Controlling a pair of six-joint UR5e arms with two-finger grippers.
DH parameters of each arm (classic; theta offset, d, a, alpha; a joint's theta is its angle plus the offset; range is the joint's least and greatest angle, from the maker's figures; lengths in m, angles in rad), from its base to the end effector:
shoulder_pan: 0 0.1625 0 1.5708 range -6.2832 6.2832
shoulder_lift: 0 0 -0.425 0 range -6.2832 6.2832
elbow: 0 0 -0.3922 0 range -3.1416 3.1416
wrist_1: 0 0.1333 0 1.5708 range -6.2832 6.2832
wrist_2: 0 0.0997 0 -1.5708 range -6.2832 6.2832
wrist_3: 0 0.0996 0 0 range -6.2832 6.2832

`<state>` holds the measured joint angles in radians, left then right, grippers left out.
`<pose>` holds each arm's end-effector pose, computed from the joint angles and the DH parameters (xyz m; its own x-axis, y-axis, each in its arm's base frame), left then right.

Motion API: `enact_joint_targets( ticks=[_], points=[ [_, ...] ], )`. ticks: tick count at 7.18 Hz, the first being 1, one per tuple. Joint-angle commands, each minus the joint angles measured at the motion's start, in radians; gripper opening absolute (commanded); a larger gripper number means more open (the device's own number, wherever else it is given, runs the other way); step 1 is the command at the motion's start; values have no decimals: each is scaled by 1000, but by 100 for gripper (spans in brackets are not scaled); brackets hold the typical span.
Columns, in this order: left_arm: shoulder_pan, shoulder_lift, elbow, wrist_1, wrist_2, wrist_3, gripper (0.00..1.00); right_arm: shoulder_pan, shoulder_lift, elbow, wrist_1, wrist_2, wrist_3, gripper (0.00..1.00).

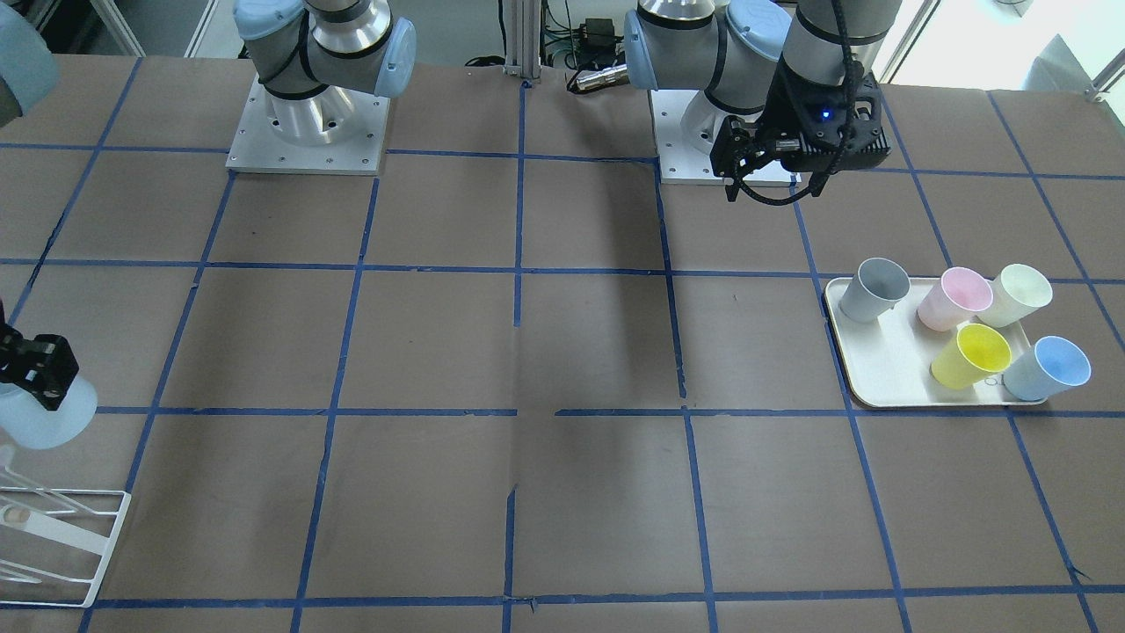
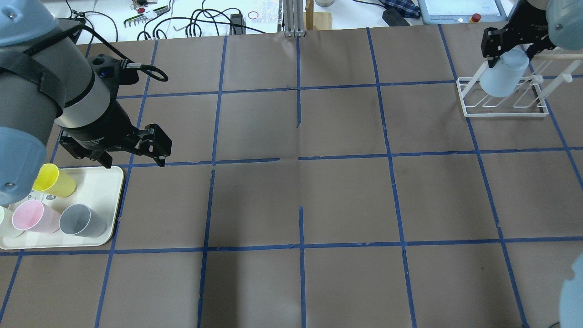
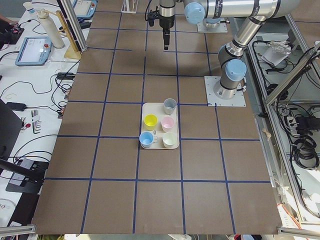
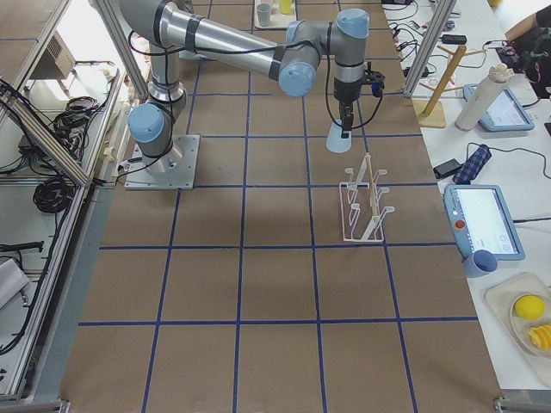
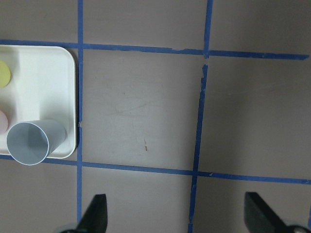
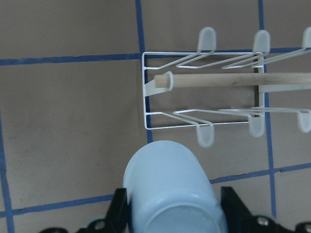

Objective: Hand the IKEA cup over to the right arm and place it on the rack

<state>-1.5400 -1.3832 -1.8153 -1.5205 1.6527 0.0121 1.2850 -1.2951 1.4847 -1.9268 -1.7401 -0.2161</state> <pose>-0.1124 -0.4150 0.4578 -0.9965 -0.0181 -0.0817 -0.0187 0.9998 0.0076 -0.0617 -0.6233 0.4172 -0.9757 0.0947 0.1978 0.0705 0.9895 -0.1261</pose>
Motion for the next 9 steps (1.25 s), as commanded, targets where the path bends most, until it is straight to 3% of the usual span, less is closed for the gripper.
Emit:
enact_joint_targets(
  ticks=[1,5,6,7,8,9],
  points=[
    [4,4,22,-7,-72,11,100,-45,51,3,-40,-10,-9,21],
    [11,-10,57,-44,-70,11,100,-69,102,3,-115,4,-37,24],
    [11,-7,56,-44,-67,11,100,-69,117,2,-116,4,-36,29],
    [11,-7,57,-41,-77,11,100,-67,132,3,-171,5,-35,48],
    [11,-7,57,-38,-77,11,100,-65,141,2,-181,57,-40,83],
    [11,-7,54,-40,-76,9,100,-65,142,2,-181,65,-42,100]
  ],
)
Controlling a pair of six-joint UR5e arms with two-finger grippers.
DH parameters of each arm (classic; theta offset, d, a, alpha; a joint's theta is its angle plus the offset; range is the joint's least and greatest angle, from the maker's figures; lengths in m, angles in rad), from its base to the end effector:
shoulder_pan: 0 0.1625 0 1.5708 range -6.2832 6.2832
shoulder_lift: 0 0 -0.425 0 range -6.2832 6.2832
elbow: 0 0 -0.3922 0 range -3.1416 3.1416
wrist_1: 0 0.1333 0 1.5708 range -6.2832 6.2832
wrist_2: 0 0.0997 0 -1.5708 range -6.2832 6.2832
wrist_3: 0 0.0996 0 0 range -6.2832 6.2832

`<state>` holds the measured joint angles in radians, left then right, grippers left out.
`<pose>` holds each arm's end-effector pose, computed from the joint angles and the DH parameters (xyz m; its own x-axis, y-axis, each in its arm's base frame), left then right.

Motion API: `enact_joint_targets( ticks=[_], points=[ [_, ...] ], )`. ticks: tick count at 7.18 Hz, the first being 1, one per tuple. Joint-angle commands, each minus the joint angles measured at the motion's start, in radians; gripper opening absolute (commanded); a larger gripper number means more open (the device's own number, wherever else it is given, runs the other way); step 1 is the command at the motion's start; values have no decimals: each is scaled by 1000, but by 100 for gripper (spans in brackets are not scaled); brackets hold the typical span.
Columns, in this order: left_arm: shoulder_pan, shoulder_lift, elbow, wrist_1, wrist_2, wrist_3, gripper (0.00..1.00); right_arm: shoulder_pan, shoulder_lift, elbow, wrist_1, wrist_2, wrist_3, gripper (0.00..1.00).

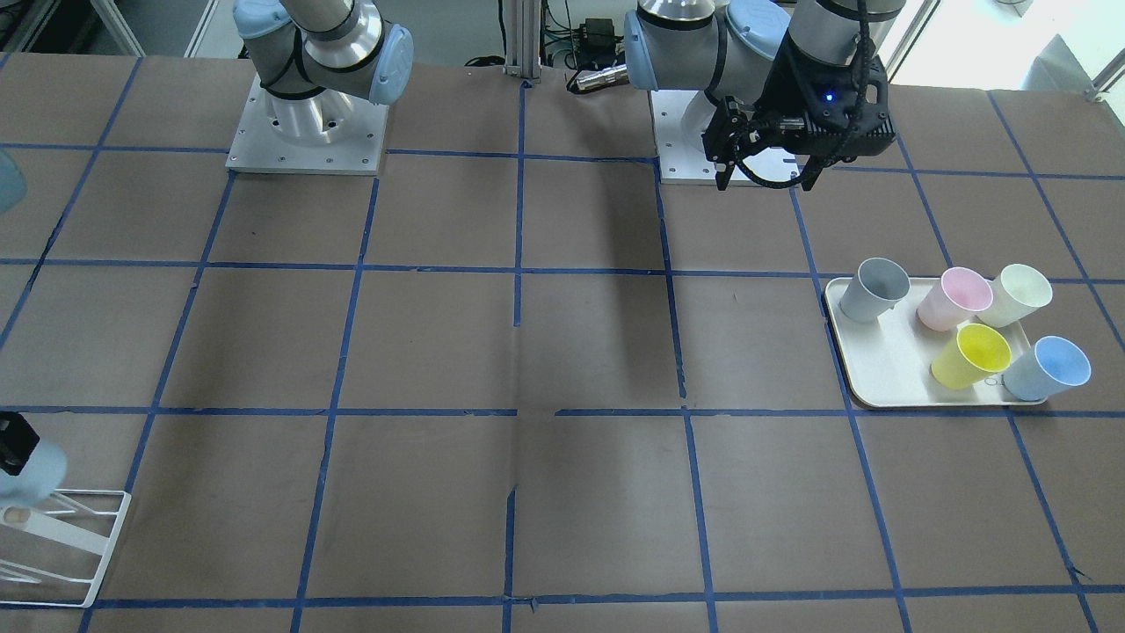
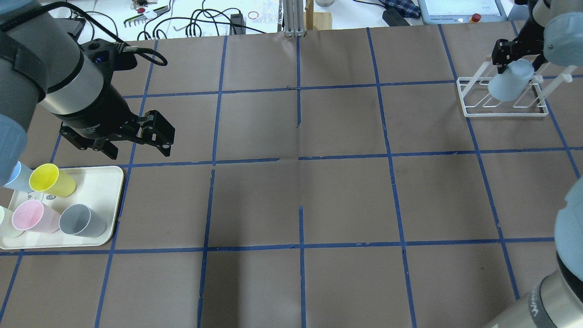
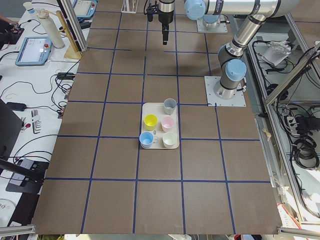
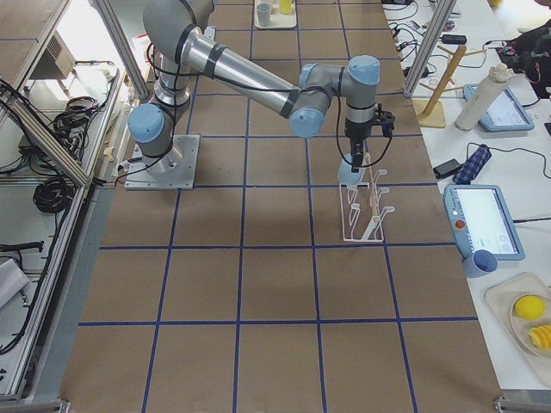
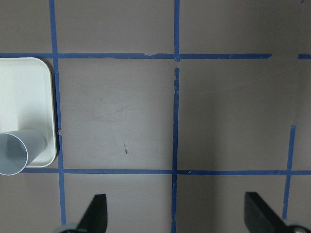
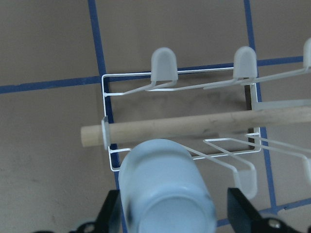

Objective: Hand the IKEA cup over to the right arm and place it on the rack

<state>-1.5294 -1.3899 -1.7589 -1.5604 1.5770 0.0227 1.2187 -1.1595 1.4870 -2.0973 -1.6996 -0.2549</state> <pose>-0.1154 -0.4209 0.4785 -0.9998 -0.0187 -0.0063 -0.0187 0.9998 -0.0030 -0.1140 -0.6597 0.3488 -0.9776 0.1220 0.1717 0.0946 0.9826 -0.1596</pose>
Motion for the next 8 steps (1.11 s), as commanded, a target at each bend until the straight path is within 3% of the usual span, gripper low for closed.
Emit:
enact_joint_targets(
  ticks=[1,3,8],
  points=[
    [-2,3,-5,0,1,-1,100,2,1,-1,-10,24,-3,100],
    [0,3,1,6,-2,-1,100,16,-40,-1,11,29,0,100],
    [-2,3,-2,43,-58,-21,100,305,-288,-5,358,31,161,100]
  ],
)
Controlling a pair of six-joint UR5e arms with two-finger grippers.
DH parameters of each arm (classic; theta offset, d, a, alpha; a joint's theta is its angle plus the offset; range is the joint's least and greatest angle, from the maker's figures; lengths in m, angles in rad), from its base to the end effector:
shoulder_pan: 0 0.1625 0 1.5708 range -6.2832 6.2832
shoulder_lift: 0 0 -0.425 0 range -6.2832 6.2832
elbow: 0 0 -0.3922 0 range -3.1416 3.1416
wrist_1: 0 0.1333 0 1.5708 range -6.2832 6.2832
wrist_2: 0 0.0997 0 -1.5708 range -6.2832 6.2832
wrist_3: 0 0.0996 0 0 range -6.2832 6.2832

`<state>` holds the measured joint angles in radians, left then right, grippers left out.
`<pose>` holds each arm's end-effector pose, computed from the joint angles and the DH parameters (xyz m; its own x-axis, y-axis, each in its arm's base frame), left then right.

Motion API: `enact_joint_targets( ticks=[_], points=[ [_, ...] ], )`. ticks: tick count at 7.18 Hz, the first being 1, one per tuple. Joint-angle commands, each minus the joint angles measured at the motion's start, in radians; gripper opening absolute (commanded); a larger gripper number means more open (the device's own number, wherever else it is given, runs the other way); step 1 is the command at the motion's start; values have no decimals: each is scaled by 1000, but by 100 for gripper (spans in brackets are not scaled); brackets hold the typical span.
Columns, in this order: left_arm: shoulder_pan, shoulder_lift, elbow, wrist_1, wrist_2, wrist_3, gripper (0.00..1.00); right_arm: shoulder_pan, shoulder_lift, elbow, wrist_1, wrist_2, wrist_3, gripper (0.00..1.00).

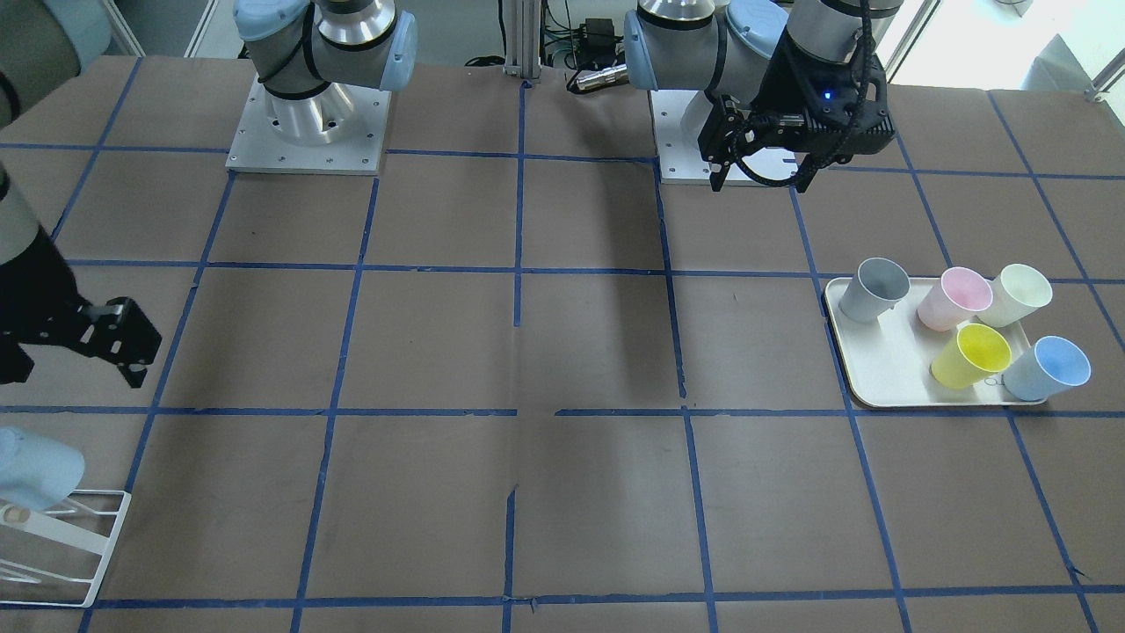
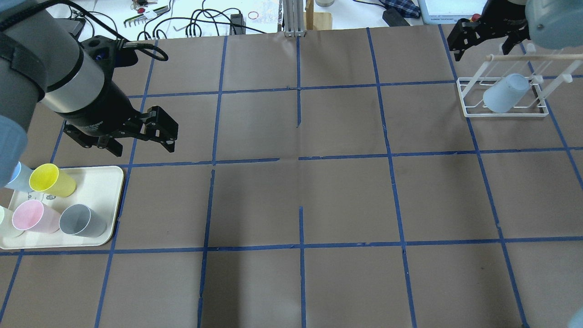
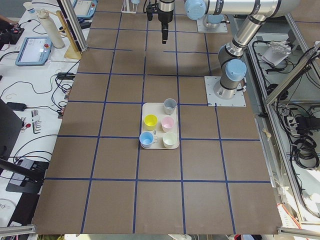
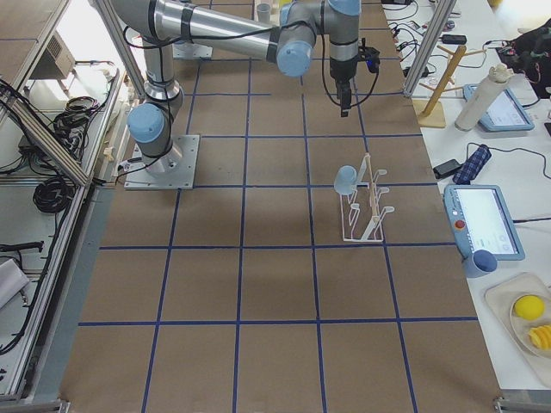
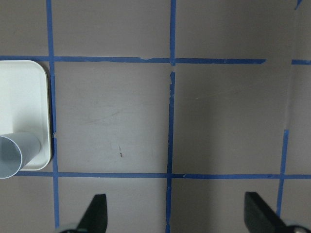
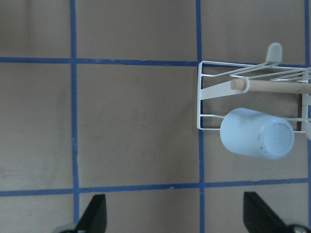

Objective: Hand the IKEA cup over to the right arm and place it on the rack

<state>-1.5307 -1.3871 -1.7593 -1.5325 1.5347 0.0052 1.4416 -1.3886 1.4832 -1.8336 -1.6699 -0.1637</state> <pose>-0.1200 -0.4227 0.4823 -0.9988 -0.0337 0.0359 -0.0349 0.9988 -0.0337 0.0474 -0.5934 0.4624 -0.9922 -0.0166 0.1235 -0.0351 0.9882 -0.1493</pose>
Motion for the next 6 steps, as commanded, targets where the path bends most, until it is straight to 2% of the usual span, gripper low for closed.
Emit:
enact_joint_targets(
  ticks=[1,2,3,5,6],
  points=[
    [0,6,-5,15,-1,-1,100,133,-105,-1,187,2,148,100],
    [0,8,-6,12,2,4,100,164,-145,-3,309,22,217,100],
    [0,8,-2,3,2,4,100,164,-167,-1,353,41,225,100],
    [0,10,0,3,8,1,100,171,-184,0,376,76,228,100],
    [0,3,0,-3,51,1,100,171,-184,-1,370,79,228,100]
  ],
)
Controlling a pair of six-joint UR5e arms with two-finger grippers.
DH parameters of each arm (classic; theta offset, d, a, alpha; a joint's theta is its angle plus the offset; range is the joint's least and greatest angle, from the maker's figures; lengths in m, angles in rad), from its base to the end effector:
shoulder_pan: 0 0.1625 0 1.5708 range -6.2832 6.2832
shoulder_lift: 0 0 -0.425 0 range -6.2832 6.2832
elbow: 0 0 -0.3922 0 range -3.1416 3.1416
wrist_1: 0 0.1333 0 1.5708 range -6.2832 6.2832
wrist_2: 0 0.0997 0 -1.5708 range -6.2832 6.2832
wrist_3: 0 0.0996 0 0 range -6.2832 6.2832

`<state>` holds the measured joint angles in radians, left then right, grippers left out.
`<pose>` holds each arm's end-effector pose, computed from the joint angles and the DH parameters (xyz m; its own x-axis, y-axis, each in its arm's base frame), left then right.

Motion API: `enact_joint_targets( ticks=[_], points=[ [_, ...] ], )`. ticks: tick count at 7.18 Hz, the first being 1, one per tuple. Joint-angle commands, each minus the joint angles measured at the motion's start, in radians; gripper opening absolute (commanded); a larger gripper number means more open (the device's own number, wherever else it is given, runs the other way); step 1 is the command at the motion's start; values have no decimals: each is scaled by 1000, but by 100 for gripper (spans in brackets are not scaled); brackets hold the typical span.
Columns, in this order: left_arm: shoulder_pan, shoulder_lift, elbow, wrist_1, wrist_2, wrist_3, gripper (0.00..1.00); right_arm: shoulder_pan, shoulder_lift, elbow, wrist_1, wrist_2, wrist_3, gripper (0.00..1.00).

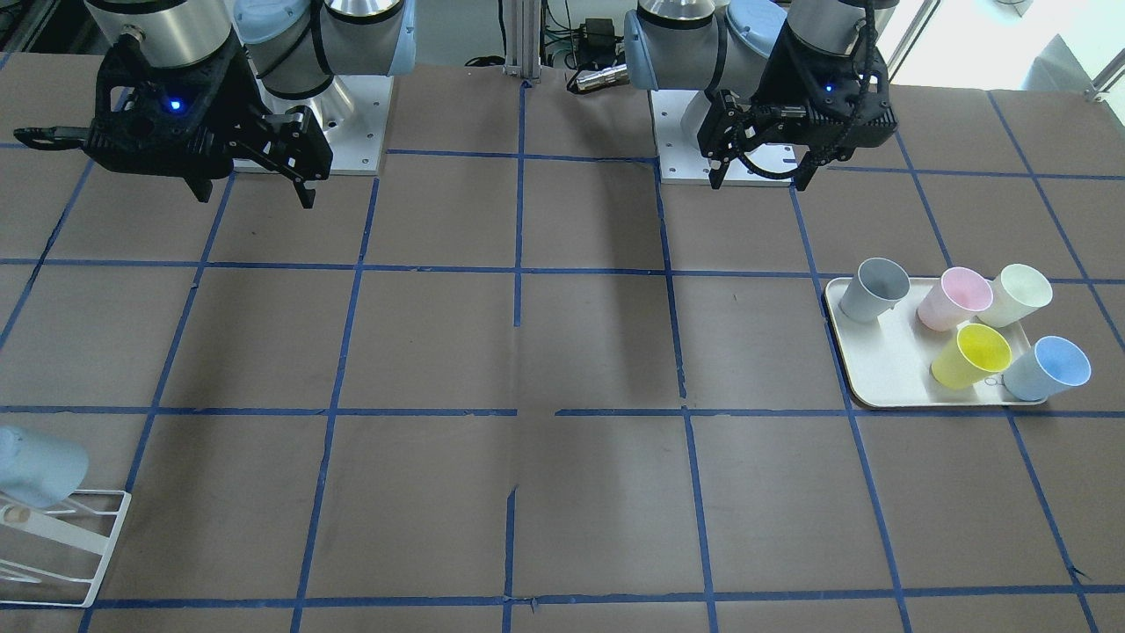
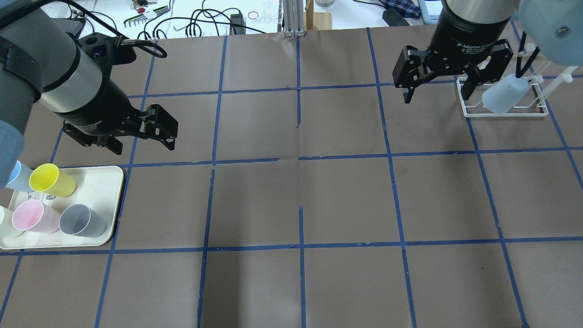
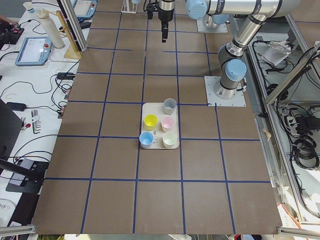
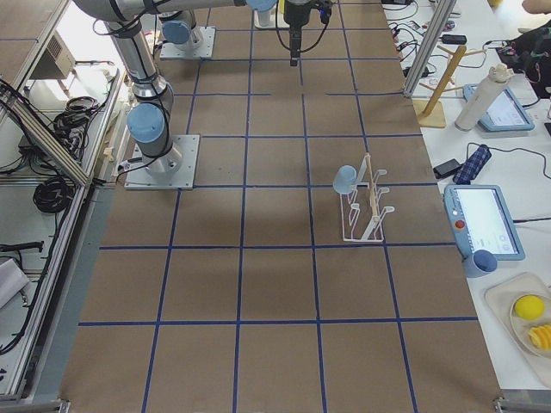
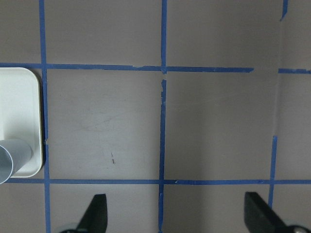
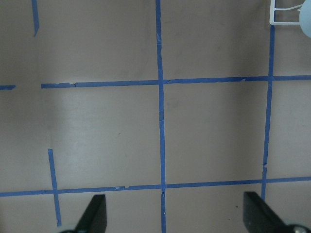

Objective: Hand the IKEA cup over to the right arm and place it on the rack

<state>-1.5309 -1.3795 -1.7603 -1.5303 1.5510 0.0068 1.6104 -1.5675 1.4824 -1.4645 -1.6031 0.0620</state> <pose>-0.1186 -0.4203 0.4852 -0.9993 -0.0323 0.0195 -0.0331 0.9986 -0.0424 0.1494 -0.4842 0.5192 -0.9992 0.0217 0.0335 0.0224 0.9996 0.0192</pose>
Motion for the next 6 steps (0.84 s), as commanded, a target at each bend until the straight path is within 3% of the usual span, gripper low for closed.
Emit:
enact_joint_targets(
  ticks=[1,6],
  points=[
    [0,-7,1,-19,53,-4,100,2,4,-1,-46,47,1,100],
    [0,0,2,-57,43,-4,100,2,7,4,-76,55,-5,100]
  ],
)
